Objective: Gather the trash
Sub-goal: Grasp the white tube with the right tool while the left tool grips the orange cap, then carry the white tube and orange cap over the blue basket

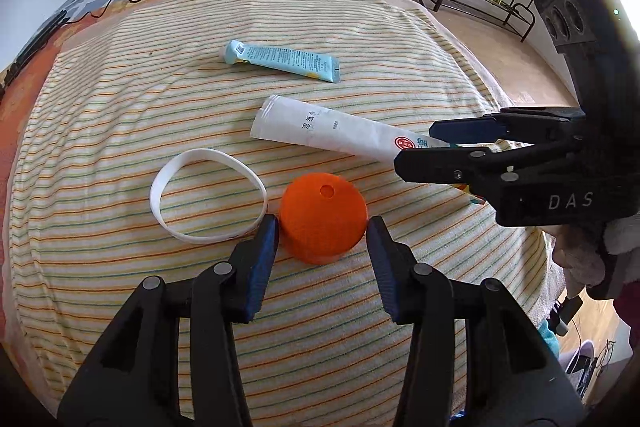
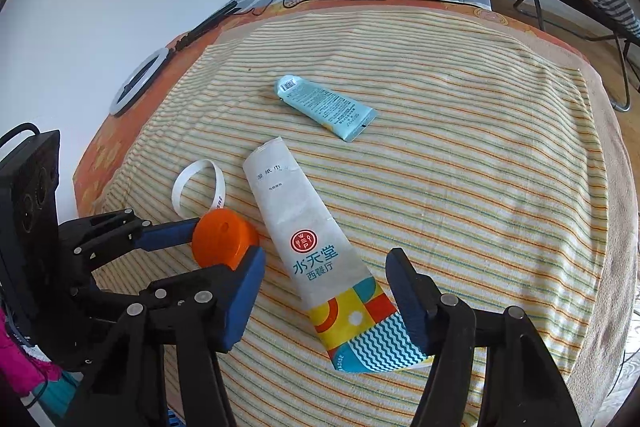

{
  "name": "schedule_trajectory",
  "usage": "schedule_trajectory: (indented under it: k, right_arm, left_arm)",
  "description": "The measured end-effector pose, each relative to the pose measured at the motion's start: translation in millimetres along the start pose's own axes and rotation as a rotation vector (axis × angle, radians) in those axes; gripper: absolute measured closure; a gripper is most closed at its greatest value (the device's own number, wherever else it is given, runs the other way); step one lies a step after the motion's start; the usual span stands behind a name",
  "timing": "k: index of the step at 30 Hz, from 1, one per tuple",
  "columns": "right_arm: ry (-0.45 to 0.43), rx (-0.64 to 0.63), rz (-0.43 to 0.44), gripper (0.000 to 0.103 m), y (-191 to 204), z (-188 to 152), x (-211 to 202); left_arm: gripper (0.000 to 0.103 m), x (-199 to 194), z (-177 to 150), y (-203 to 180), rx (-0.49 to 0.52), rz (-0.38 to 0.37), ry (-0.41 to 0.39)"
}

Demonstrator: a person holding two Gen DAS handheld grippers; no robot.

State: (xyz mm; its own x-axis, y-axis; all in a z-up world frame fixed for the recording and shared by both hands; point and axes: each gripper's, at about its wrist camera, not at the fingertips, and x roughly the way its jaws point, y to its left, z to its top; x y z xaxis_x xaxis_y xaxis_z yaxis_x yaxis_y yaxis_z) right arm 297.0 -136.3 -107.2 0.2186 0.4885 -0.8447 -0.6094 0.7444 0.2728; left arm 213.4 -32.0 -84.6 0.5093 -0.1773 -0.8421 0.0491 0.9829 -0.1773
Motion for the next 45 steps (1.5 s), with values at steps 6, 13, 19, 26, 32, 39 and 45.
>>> schedule_trajectory:
  k: [6,13,19,26,32,39,45]
  right_arm:
    - [0.029,-0.025,-0.014,0.043,8.3,4.1,20.7]
    - [0.032,-0.026,-0.036,0.059,12.5,4.3,26.3]
    - [0.031,-0.034,-0.051,0.077,21.1,-7.8,18.5]
    - [-0.027,-0.004,-0.079,0.082,32.1,-22.8,-4.6]
    - [-0.064,-0.014,-0.109,0.083,53.2,-34.6,-30.0]
    - [-0.090,-0.044,-0.121,0.083,84.9,-50.9,-57.7]
    - [-0.106,-0.078,-0.122,0.083,110.1,-65.2,-75.3]
  left_arm:
    - [0.057,-8.8,-5.8,4.6,-0.009,-0.010,-0.004]
    - [0.057,-18.1,-9.0,6.8,-0.017,-0.012,-0.018]
    - [0.057,-30.7,-13.5,5.1,-0.012,-0.008,-0.037]
    - [0.057,-50.5,-20.6,1.9,0.001,0.007,-0.065]
    - [0.057,-71.2,-33.9,2.0,-0.009,0.009,-0.083]
    - [0.057,-97.4,-52.3,-0.6,-0.015,0.021,-0.106]
    - [0.057,-118.7,-69.1,-5.2,-0.008,0.039,-0.125]
